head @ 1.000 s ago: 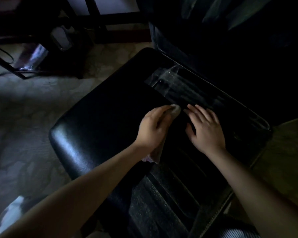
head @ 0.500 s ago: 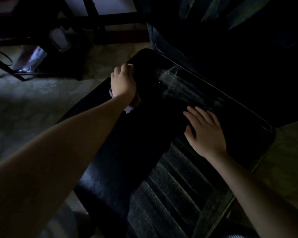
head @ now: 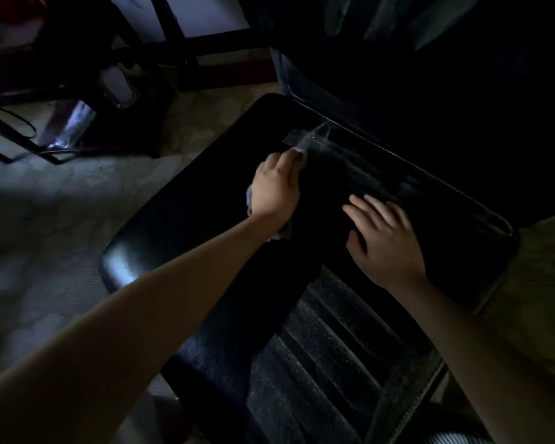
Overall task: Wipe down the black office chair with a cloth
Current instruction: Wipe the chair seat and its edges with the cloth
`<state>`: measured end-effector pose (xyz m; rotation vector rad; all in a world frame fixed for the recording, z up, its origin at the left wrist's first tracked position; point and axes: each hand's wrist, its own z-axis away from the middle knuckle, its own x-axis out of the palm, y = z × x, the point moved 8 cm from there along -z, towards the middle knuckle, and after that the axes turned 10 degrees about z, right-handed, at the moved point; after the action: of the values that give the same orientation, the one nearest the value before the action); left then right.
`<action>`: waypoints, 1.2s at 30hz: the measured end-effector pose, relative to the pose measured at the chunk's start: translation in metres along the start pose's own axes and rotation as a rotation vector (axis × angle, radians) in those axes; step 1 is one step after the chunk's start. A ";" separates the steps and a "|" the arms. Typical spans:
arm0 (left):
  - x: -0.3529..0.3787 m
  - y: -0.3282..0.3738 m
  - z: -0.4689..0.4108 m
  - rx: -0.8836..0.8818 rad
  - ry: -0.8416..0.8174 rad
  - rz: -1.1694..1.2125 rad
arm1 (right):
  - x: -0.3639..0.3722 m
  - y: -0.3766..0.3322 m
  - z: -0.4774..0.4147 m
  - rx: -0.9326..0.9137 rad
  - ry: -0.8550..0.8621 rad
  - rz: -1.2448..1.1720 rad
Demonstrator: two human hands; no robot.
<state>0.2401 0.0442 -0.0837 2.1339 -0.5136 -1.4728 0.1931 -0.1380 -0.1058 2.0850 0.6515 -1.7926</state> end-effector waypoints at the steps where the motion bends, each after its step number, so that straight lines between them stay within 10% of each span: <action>1: 0.004 0.007 0.005 0.030 -0.012 0.005 | 0.000 0.000 0.000 -0.002 0.005 0.004; 10: 0.025 0.084 0.079 0.343 -0.276 0.209 | -0.018 0.000 0.004 -0.033 0.196 -0.166; 23: -0.048 -0.057 -0.071 -0.209 0.112 -0.029 | -0.012 0.007 0.002 0.089 0.102 -0.089; 36: 0.019 0.015 -0.035 0.022 -0.093 -0.088 | -0.012 0.003 0.003 0.050 0.137 -0.088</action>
<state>0.2793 0.0278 -0.0792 2.1369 -0.4762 -1.6276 0.1910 -0.1432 -0.0943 2.2604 0.7529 -1.7400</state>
